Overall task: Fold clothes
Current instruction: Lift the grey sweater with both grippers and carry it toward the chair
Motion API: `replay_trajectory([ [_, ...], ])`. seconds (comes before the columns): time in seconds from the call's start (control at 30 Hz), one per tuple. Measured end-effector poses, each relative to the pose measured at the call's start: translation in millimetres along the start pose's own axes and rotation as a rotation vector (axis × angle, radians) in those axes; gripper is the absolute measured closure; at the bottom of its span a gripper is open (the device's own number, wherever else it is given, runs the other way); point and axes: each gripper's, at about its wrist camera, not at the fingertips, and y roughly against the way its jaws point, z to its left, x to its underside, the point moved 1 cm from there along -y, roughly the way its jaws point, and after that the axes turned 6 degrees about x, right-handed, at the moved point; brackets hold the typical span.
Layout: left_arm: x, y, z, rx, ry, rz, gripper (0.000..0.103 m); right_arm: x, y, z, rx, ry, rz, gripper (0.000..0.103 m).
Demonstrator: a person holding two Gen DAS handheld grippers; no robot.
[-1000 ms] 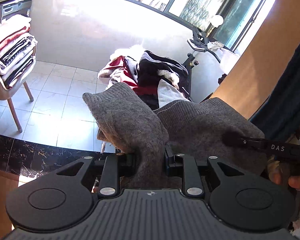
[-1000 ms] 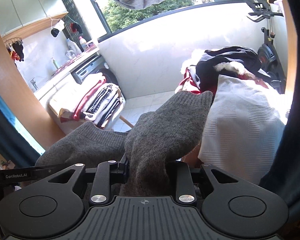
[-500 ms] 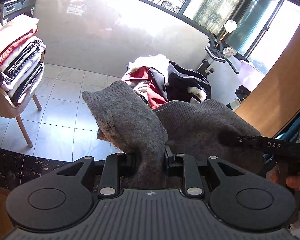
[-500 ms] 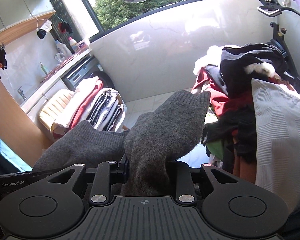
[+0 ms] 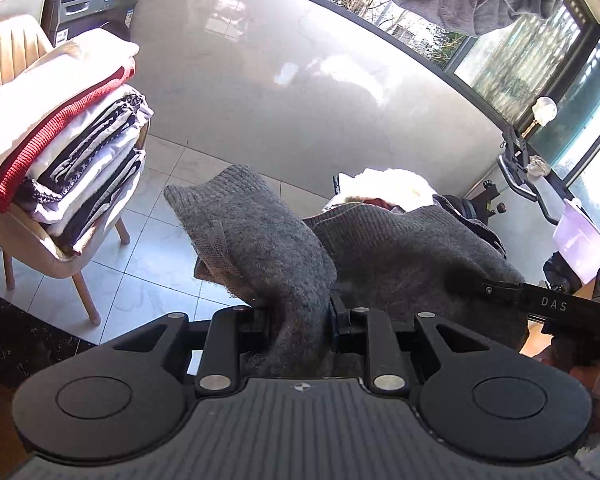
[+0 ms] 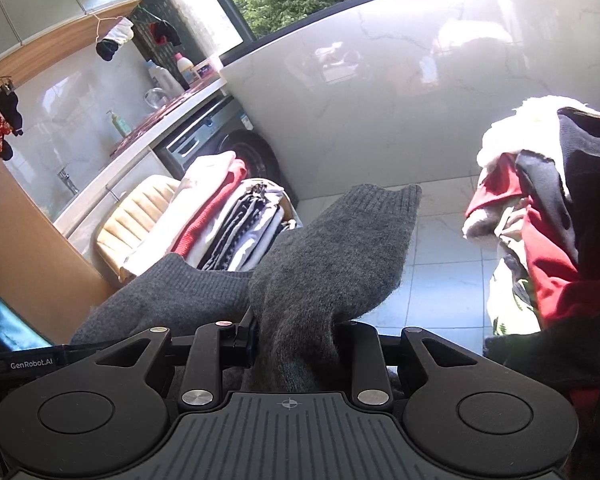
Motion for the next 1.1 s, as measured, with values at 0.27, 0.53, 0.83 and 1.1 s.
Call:
replay_trajectory([
  [0.27, -91.0, -79.7, 15.1, -0.033, 0.043, -0.045, 0.078, -124.9, -94.2, -26.1, -0.051, 0.097, 0.016, 0.079],
  [0.53, -143.2, -133.4, 44.7, -0.024, 0.088, -0.049, 0.078, -184.1, -161.8, -32.5, -0.057, 0.113, 0.038, 0.079],
  [0.83, -208.0, -172.5, 102.9, 0.054, 0.127, -0.052, 0.078, -222.1, -229.7, -21.1, 0.013, 0.083, 0.058, 0.079],
  [1.1, -274.8, -153.7, 178.5, 0.033, 0.174, -0.15, 0.078, -273.6, -303.4, 45.8, -0.037, 0.161, 0.046, 0.079],
])
